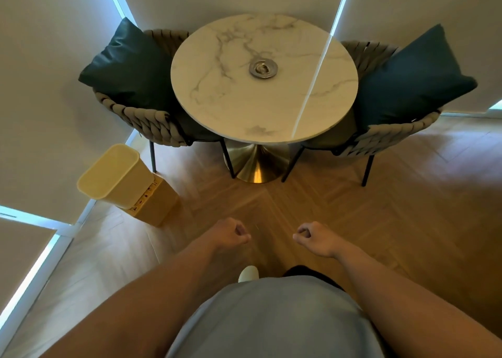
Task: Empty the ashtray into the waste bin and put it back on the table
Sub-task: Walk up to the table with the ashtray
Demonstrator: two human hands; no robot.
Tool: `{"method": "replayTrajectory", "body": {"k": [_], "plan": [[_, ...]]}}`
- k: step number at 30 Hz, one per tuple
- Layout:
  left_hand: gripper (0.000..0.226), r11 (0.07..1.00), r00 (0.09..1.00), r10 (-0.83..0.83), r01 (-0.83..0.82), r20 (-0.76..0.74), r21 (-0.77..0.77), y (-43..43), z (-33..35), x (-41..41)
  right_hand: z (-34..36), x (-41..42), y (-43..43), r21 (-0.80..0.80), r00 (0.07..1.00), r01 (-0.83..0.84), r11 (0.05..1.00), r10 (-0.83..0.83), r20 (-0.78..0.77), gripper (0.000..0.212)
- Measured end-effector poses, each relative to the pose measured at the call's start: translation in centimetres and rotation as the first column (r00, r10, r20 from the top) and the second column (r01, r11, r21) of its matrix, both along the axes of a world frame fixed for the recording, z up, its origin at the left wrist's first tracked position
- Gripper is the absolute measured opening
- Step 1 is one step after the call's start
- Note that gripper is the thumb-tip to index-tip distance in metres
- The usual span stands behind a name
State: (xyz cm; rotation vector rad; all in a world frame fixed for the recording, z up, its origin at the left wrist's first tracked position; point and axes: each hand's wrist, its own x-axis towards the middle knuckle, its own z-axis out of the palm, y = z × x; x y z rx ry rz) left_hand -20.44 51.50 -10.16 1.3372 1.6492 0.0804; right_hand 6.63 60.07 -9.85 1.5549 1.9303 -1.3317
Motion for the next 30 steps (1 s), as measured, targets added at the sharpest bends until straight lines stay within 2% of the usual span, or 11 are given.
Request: {"method": "replayTrajectory", "body": {"k": [9,15,30], "plan": [[0.016,0.999,1.0,0.028,-0.028,0.009,-0.02,4.4,-0.6,-1.8,-0.1,-2.5,5.4,0.003,1.0,-0.007,1.0,0.008,-0.021,0.045],[0.029,0.998,0.998,0.05,-0.051,-0.031,-0.048,9.7,-0.3,-3.1,0.3,-4.1,11.4,0.021,0.998,-0.066,0.998,0.066,-0.006,0.051],[0.027,0.983,0.982,0.175,-0.179,-0.076,-0.041,24.3,1.8,-2.1,1.4,-5.0,27.6,0.048,0.981,-0.196,0.98,0.196,-0.007,0.054]]}}
